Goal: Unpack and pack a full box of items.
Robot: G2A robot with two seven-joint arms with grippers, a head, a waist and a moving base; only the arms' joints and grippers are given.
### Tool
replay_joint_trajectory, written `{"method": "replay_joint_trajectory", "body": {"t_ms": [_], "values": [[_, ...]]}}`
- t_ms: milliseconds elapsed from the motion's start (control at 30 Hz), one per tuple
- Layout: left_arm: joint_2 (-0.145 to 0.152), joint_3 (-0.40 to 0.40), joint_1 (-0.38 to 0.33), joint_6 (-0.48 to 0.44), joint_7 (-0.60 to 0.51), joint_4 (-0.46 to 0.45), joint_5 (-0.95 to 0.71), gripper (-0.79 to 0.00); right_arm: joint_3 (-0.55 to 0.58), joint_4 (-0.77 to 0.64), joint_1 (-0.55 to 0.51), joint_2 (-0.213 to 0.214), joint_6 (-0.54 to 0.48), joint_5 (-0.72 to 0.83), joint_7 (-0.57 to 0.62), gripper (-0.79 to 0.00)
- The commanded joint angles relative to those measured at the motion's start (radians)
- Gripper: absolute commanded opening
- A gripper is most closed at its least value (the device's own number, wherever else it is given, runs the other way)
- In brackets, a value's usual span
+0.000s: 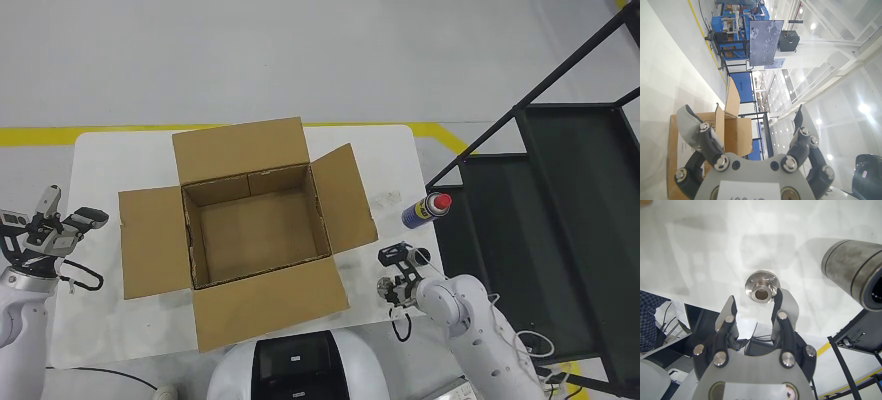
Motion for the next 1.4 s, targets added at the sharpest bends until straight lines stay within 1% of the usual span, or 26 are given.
{"method": "replay_joint_trajectory", "body": {"t_ms": [0,67,100,200,367,833,1067,1200,1233,1300,1333,1367], "values": [[0.0,0.0,0.0,0.0,0.0,0.0,0.0,0.0,-0.003,0.004,0.004,0.0,0.01,-0.006,-0.001,-0.406],[0.0,0.0,0.0,0.0,0.0,0.0,0.0,0.0,-0.007,0.007,0.008,0.001,0.019,-0.008,-0.003,-0.397],[0.0,0.0,0.0,0.0,0.0,0.0,0.0,0.0,-0.009,0.008,0.009,0.001,0.025,-0.013,-0.004,-0.366],[0.0,0.0,0.0,0.0,0.0,0.0,0.0,0.0,-0.014,0.012,0.013,0.001,0.033,-0.017,-0.006,-0.357],[0.0,0.0,0.0,0.0,0.0,0.0,0.0,0.0,-0.023,0.031,0.02,0.002,0.041,-0.022,-0.01,-0.406],[0.0,0.0,0.0,0.0,0.0,0.0,0.0,0.0,-0.035,0.053,0.039,0.006,0.053,-0.016,-0.017,-0.403],[0.0,0.0,0.0,0.0,0.0,0.0,0.0,0.0,-0.049,0.062,0.052,0.007,0.058,-0.021,-0.017,-0.419],[0.0,0.0,0.0,0.0,0.0,0.0,0.0,0.0,-0.054,0.067,0.056,0.007,0.062,-0.026,-0.02,-0.486],[0.0,0.0,0.0,0.0,0.0,0.0,0.0,0.0,-0.055,0.067,0.057,0.008,0.063,-0.027,-0.021,-0.517],[0.0,0.0,0.0,0.0,0.0,0.0,0.0,0.0,-0.058,0.067,0.058,0.008,0.065,-0.037,-0.022,-0.637],[0.0,0.0,0.0,0.0,0.0,0.0,0.0,0.0,-0.061,0.066,0.059,0.009,0.066,-0.046,-0.02,-0.767],[0.0,0.0,0.0,0.0,0.0,0.0,0.0,0.0,-0.063,0.065,0.06,0.009,0.067,-0.053,-0.018,-0.785]]}}
